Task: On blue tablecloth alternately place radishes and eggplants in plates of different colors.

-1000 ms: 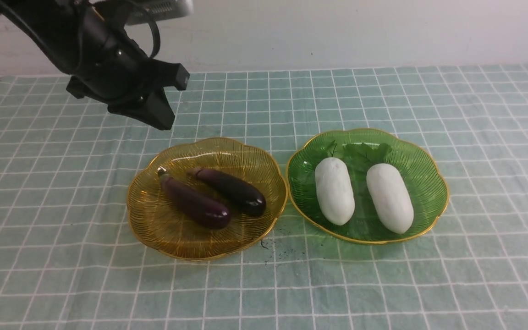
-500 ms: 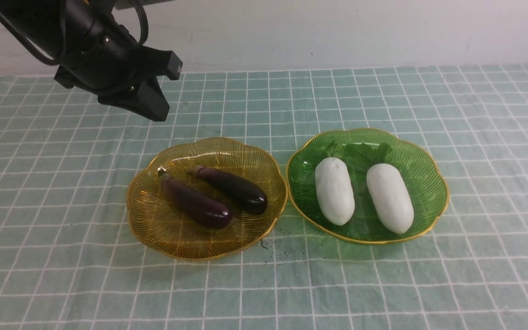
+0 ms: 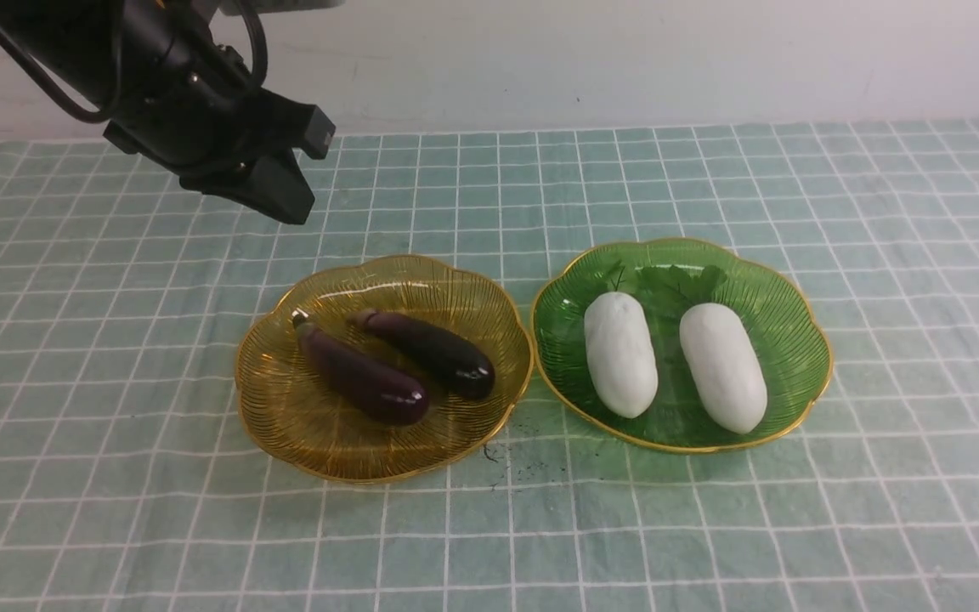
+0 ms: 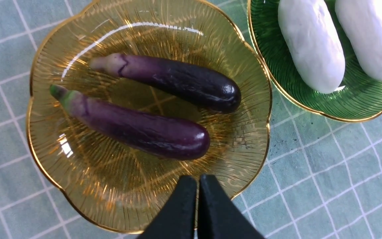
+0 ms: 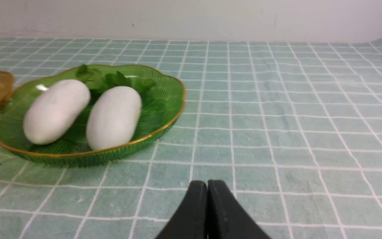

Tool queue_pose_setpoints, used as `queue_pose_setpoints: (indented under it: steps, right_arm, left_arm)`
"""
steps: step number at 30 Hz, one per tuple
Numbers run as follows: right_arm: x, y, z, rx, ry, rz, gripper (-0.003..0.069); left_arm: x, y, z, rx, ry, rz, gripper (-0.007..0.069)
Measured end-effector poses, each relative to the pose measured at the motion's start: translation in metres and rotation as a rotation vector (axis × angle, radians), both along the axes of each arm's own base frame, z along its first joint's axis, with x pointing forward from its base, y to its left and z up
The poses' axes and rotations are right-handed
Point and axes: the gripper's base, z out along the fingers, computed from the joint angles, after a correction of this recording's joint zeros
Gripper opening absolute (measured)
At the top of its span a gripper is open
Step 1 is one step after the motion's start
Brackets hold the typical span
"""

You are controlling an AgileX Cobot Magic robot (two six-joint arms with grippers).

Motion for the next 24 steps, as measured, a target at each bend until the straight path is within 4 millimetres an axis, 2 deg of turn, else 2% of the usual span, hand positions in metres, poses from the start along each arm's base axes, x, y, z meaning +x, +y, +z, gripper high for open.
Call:
queue_pose_setpoints:
  steps: [11, 18, 24]
  right_arm:
    - [0.000, -0.002, 0.000, 0.029, 0.012, -0.048, -0.0015]
    - [0.000, -0.002, 0.000, 0.027, 0.013, -0.048, -0.0015]
    - [0.000, -0.002, 0.000, 0.026, 0.013, -0.047, -0.0015]
  left_arm:
    - [-0.004, 0.001, 0.007, -0.003, -0.018, -0.002, -0.0008]
    - [-0.032, 0.005, 0.042, -0.020, -0.115, -0.001, -0.0008]
    - [-0.072, 0.012, 0.083, -0.039, -0.234, -0.004, -0.0008]
